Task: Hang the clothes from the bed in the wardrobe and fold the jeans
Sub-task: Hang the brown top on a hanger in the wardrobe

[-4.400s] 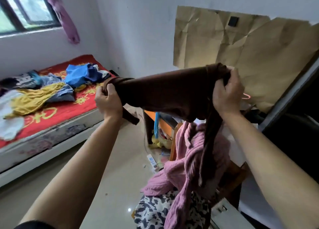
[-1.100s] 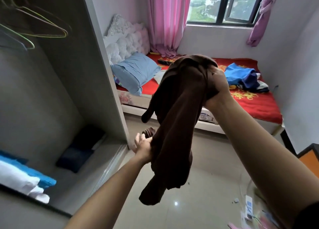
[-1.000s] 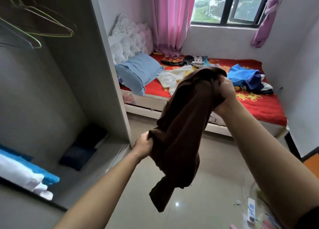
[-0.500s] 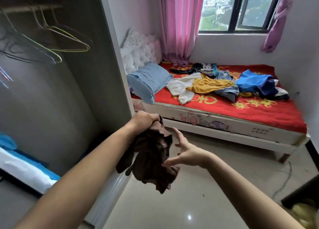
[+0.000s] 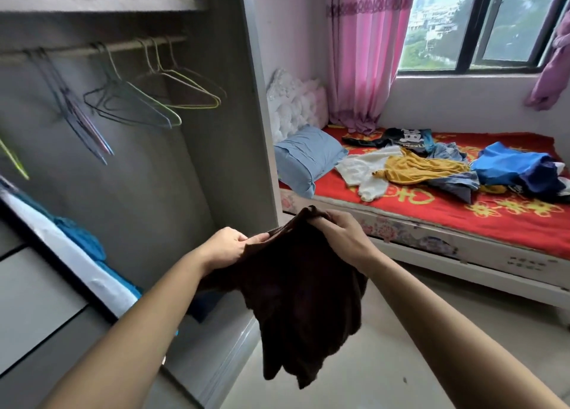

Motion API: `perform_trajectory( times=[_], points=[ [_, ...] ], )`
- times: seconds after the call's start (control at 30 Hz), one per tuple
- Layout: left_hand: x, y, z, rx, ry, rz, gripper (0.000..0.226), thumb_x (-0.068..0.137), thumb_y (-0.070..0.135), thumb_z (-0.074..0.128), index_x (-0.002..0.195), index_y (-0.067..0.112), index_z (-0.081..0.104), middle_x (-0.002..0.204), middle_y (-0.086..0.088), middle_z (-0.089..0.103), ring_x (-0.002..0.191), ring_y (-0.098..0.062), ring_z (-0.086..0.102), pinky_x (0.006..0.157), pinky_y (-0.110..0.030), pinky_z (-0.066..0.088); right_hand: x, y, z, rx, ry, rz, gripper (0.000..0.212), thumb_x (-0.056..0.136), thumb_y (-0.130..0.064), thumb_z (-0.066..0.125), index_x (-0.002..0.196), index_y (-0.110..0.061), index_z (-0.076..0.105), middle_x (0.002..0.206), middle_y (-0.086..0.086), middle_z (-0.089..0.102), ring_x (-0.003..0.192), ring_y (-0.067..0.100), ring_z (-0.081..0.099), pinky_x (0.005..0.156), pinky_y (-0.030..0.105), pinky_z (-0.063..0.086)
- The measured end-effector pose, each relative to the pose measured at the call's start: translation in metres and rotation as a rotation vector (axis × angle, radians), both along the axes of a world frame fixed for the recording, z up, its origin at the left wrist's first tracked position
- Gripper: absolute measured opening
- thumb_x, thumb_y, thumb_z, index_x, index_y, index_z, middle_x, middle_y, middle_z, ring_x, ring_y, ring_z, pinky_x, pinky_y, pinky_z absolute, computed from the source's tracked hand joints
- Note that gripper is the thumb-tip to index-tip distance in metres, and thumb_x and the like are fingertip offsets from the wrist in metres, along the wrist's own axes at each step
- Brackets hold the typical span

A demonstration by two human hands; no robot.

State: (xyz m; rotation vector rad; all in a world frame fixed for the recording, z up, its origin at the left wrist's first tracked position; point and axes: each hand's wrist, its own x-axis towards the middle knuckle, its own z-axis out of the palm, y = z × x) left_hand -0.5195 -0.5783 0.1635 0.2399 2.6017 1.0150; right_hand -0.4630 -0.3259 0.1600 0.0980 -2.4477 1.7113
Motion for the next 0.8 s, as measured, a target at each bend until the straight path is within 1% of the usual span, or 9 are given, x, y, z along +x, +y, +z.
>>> perform_trajectory(
  times=[0.07, 0.17, 0.27, 0.37, 0.47, 0.53, 0.6, 0.67, 0.8],
  points=[
    [-0.004, -0.025, -0.016, -0.061, 0.110, -0.053, 0.082, 0.063, 0.084, 0.055, 0.064, 0.003, 0.063, 0.075, 0.001, 0.050, 0.069, -0.013, 0.046, 0.066, -0.035, 0.048, -0.009, -0.020, 0.006, 0.021, -0.031, 0.070, 0.042, 0.092, -0.047, 0.054, 0.087, -0.007, 0.068, 0.078, 0.010, 0.069, 0.076, 0.027, 0.066, 0.075, 0.043, 0.050],
    [-0.009, -0.054, -0.038, -0.164, 0.358, 0.023, 0.049, 0.092, 0.058, 0.055, 0.087, 0.014, 0.076, 0.102, 0.006, 0.057, 0.098, -0.015, 0.057, 0.093, -0.035, 0.047, -0.021, -0.049, 0.002, 0.017, -0.076, 0.140, 0.035, 0.097, -0.036, 0.054, 0.081, -0.007, 0.064, 0.071, -0.002, 0.056, 0.068, 0.016, 0.053, 0.069, 0.036, 0.040],
    [-0.008, -0.073, -0.045, 0.095, 0.380, 0.023, 0.017, 0.098, 0.030, 0.059, 0.096, 0.026, 0.075, 0.091, 0.010, 0.071, 0.090, -0.010, 0.065, 0.086, -0.034, 0.052, -0.034, -0.072, -0.004, 0.034, -0.055, 0.149, 0.026, 0.099, -0.028, 0.053, 0.081, -0.013, 0.066, 0.075, -0.007, 0.059, 0.071, 0.011, 0.053, 0.073, 0.035, 0.042],
    [-0.006, -0.093, -0.050, 0.340, 0.175, 0.126, 0.019, 0.099, 0.014, 0.055, 0.095, 0.021, 0.072, 0.090, 0.002, 0.074, 0.083, -0.010, 0.064, 0.083, -0.033, 0.052, -0.054, -0.083, -0.010, 0.378, 0.125, 0.137, 0.017, 0.099, -0.024, 0.055, 0.108, -0.021, 0.070, 0.101, -0.003, 0.059, 0.095, 0.012, 0.054, 0.089, 0.030, 0.042],
    [-0.006, -0.108, -0.053, 0.500, -0.001, 0.237, 0.022, 0.096, 0.014, 0.057, 0.078, 0.017, 0.069, 0.074, 0.001, 0.067, 0.075, -0.015, 0.057, 0.068, -0.027, 0.047, -0.064, -0.091, -0.019, 0.806, 0.201, 0.032, 0.027, 0.100, -0.039, 0.051, 0.124, -0.038, 0.062, 0.103, -0.002, 0.048, 0.098, 0.018, 0.051, 0.084, 0.032, 0.044],
    [-0.006, -0.117, -0.050, 0.569, -0.098, 0.239, 0.025, 0.092, 0.030, 0.065, 0.071, 0.016, 0.068, 0.069, 0.000, 0.063, 0.070, -0.015, 0.056, 0.061, -0.024, 0.045, -0.067, -0.100, -0.024, 0.840, 0.148, -0.061, 0.025, 0.100, -0.043, 0.047, 0.121, -0.039, 0.062, 0.102, 0.002, 0.062, 0.097, 0.027, 0.062, 0.076, 0.036, 0.048],
    [-0.008, -0.127, -0.050, 0.546, -0.137, 0.187, 0.035, 0.085, 0.045, 0.073, 0.080, 0.010, 0.072, 0.076, -0.003, 0.071, 0.069, -0.016, 0.063, 0.063, -0.027, 0.050, -0.071, -0.116, -0.032, 0.641, 0.035, -0.066, 0.019, 0.100, -0.036, 0.050, 0.110, -0.034, 0.066, 0.091, 0.001, 0.074, 0.084, 0.023, 0.071, 0.066, 0.033, 0.051],
    [-0.010, -0.128, -0.052, 0.539, -0.105, 0.165, 0.028, 0.085, 0.041, 0.074, 0.090, 0.013, 0.078, 0.085, -0.010, 0.076, 0.071, -0.019, 0.069, 0.068, -0.029, 0.055, -0.074, -0.132, -0.040, 0.247, -0.177, -0.025, 0.021, 0.102, -0.025, 0.048, 0.101, -0.022, 0.068, 0.076, 0.006, 0.075, 0.064, 0.018, 0.073, 0.058, 0.032, 0.057],
    [-0.025, -0.131, -0.059, 0.614, -0.024, 0.229, 0.021, 0.092, 0.029, 0.068, 0.085, 0.013, 0.080, 0.078, -0.008, 0.075, 0.066, -0.017, 0.066, 0.063, -0.026, 0.053, -0.082, -0.157, -0.053, -0.538, -0.542, 0.042, 0.029, 0.105, -0.010, 0.036, 0.113, -0.001, 0.063, 0.096, 0.021, 0.075, 0.081, 0.027, 0.075, 0.071, 0.036, 0.061]
  ],
)
